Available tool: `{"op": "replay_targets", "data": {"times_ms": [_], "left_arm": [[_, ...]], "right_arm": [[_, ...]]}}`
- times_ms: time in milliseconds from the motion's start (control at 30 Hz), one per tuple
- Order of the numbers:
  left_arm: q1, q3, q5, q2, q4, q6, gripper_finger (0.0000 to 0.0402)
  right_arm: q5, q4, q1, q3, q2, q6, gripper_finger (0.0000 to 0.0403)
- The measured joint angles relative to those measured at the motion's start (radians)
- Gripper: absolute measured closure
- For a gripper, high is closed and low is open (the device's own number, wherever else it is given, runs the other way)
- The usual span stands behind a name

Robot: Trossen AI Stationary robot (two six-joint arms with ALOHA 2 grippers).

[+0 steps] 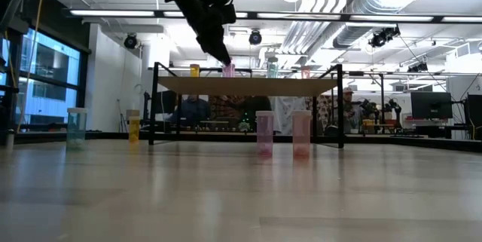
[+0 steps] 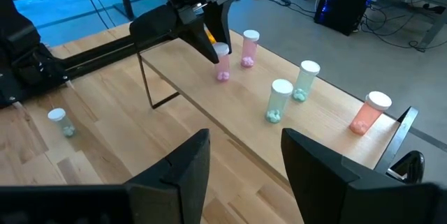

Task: Pick and place medicine bottles onto shelf by color
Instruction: Put the bottom purple pill bottle on the shelf aligned with the other purple pill bottle

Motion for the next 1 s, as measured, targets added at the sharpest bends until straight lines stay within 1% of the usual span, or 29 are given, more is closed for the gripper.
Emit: {"op": "replay_targets", "data": {"times_ms": [167,533,1000], "left_arm": [[0.000,0.000,0.000,0.000,0.000,0.000,0.0286],[0.000,-0.001,0.000,0.000,0.002,0.000,0.0265],[0.000,-0.001,0.000,0.000,0.023,-0.001,0.0263]], "right_arm": [[0.000,0.000,0.000,0.000,0.000,0.000,0.0233],[0.000,0.000,0.000,0.000,0.000,0.000,0.0233],[0.000,0.000,0.000,0.000,0.000,0.000,0.0233]]}}
